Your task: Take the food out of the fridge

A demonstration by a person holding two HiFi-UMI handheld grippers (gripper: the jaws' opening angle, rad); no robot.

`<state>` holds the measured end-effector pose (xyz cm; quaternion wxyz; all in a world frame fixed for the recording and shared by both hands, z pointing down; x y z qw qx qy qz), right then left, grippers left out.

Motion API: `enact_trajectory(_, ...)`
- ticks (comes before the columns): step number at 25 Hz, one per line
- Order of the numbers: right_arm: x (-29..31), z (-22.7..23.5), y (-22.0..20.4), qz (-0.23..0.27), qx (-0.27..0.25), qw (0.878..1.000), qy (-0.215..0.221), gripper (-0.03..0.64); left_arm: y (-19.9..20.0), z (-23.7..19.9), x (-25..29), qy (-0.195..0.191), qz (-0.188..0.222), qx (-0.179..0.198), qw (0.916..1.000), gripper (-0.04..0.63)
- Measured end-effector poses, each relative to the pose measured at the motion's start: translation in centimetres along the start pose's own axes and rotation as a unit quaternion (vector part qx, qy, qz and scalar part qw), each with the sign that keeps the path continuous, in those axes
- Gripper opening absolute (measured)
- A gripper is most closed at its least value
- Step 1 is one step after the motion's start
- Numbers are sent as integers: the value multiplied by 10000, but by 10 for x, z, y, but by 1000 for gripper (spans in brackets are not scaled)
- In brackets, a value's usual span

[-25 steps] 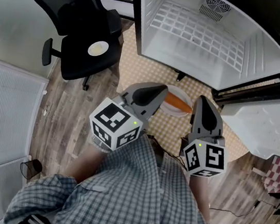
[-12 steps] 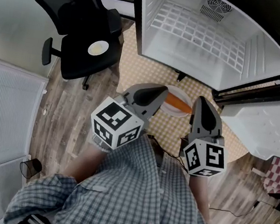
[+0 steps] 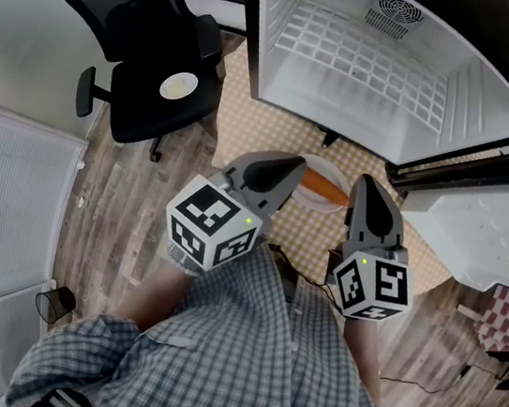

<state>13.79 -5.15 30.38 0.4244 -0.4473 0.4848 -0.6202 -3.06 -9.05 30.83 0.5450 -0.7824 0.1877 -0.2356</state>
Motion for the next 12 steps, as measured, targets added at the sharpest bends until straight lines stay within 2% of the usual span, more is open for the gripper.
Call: enact_trajectory(12,2,-3,-1,-58,6,10000,64,9,0,-1,-1,-26,-40,-26,10000,5)
Point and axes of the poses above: the fingertips, and each gripper's own axes: x forward along the fingers, z to its right, y out of its top, the point moved 7 cm from there along -x, backward along the fingers, and after that the axes turned 5 degrees about z, right-handed, at the moved point
